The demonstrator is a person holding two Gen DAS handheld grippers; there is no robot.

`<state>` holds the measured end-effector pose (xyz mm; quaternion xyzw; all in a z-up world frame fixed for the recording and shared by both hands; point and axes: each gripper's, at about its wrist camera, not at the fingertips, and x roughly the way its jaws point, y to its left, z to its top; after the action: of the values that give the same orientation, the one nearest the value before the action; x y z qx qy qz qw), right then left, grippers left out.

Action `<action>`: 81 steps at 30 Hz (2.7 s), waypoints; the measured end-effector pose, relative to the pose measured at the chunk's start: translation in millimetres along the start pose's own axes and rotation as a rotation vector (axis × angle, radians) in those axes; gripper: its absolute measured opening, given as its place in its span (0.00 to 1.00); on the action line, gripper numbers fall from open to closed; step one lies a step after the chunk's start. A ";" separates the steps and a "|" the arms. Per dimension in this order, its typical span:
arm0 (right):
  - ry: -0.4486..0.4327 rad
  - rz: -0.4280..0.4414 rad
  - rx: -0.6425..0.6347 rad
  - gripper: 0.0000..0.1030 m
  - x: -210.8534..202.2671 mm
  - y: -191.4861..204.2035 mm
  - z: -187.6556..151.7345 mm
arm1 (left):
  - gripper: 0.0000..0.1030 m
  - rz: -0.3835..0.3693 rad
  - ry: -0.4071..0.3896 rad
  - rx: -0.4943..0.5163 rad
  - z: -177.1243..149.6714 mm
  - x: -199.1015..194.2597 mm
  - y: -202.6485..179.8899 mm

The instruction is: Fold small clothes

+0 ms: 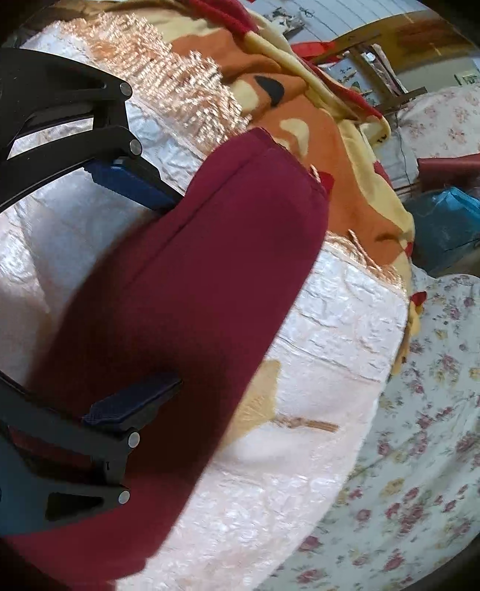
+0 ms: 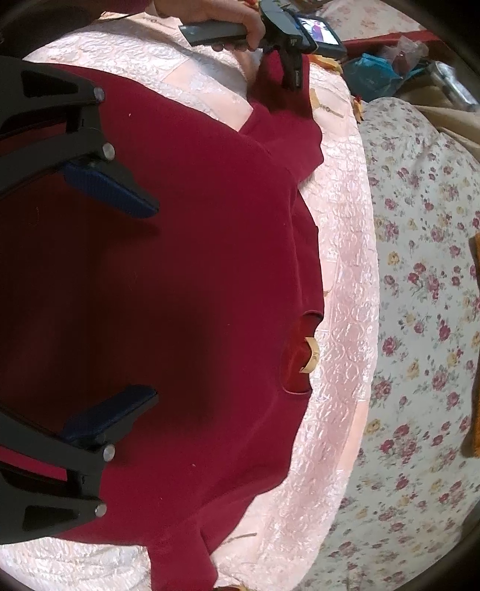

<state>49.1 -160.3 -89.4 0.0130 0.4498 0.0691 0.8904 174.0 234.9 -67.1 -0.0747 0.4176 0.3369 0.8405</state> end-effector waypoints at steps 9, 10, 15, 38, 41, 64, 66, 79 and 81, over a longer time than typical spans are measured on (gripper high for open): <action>-0.018 0.069 0.045 0.51 -4.4 -5.3 0.5 | 0.11 -0.075 -0.077 0.033 -1.4 -28.7 -1.9; -0.022 0.070 0.047 0.51 -6.2 -5.8 0.4 | 0.11 -0.106 -0.091 0.030 -2.7 -38.7 -2.5; -0.044 0.068 0.061 0.51 -16.8 -12.8 -0.2 | 0.10 -0.251 -0.197 0.074 -21.2 -111.5 -23.8; -0.051 -0.030 0.251 0.52 -55.7 -138.1 -18.1 | 0.31 -0.777 -0.023 0.681 -220.0 -240.3 -190.7; -0.044 0.006 0.245 0.53 -49.8 -133.3 -11.7 | 0.55 -0.791 -0.066 0.679 -206.5 -250.1 -164.1; -0.106 -0.008 0.106 0.06 -18.6 -106.9 53.6 | 0.59 -0.397 -0.028 0.398 -143.0 -121.3 -72.1; -0.146 -0.044 0.116 0.05 -31.4 -116.4 59.8 | 0.59 -0.400 -0.024 0.396 -142.4 -120.0 -73.2; -0.082 0.032 0.150 0.42 -8.7 -131.7 64.5 | 0.59 -0.438 -0.011 0.346 -137.2 -113.9 -70.1; -0.040 0.046 0.134 0.63 7.3 -119.6 62.9 | 0.59 -0.446 -0.015 0.341 -137.6 -114.1 -69.5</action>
<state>117.2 -275.3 -68.1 0.0841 0.4350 0.0590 0.8945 79.6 68.4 -80.1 -0.0199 0.4354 0.0690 0.8974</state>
